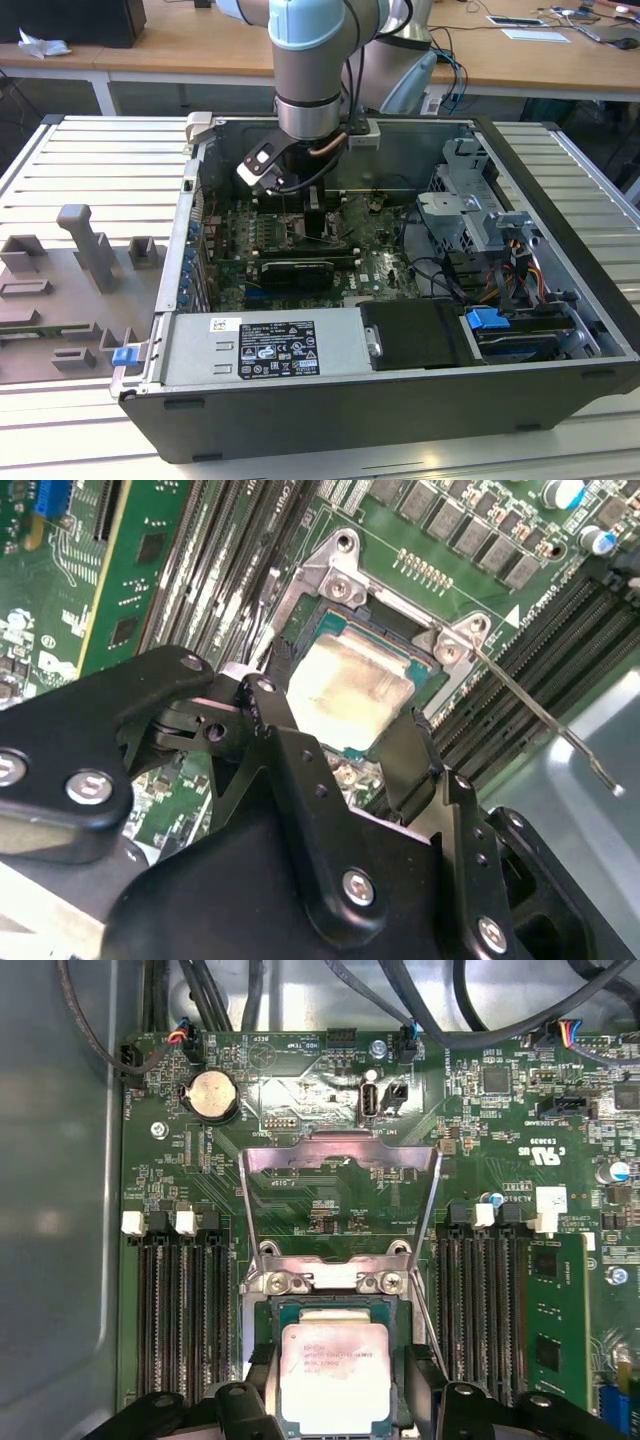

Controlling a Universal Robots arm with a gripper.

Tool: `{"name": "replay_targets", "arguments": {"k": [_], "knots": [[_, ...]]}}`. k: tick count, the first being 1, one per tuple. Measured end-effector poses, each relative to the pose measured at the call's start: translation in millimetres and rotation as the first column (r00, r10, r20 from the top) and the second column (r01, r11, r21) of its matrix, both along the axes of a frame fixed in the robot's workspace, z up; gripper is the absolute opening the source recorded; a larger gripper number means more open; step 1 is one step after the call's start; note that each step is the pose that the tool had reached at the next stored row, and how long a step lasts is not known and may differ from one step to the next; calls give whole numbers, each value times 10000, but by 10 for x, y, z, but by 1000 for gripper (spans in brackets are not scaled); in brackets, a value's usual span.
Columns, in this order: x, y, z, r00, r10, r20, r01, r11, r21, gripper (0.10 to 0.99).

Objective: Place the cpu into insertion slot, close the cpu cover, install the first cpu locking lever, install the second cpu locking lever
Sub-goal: 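Place the cpu into insertion slot, then close the cpu cover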

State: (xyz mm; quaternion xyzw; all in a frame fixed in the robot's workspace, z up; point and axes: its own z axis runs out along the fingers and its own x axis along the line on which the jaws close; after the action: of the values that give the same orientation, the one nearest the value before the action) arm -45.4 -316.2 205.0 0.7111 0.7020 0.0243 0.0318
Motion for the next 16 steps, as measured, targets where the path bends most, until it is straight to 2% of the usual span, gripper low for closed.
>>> {"name": "replay_targets", "arguments": {"k": [6, 7, 8, 9, 11, 12, 13, 16], "knots": [[0, 0, 61, 10000, 1, -12, -1, 10000, 2, 600], [1, -1, 74, 10000, 1, -32, -1, 10000, 3, 294], [1, -2, 95, 10000, 1, -46, -1, 10000, 2, 110], [1, -1, 132, 10000, 1, -47, -1, 10000, 4, 106], [7, -1, 154, 10000, 4, -61, -4, 10000, 8, 106], [29, -1, 156, 9999, 2, -139, -2, 10000, 6, 106], [63, -2, 158, 9997, 1, -252, -1, 10000, 5, 106], [64, -1, 175, 9996, 0, -265, 0, 10000, 5, 106]]}}
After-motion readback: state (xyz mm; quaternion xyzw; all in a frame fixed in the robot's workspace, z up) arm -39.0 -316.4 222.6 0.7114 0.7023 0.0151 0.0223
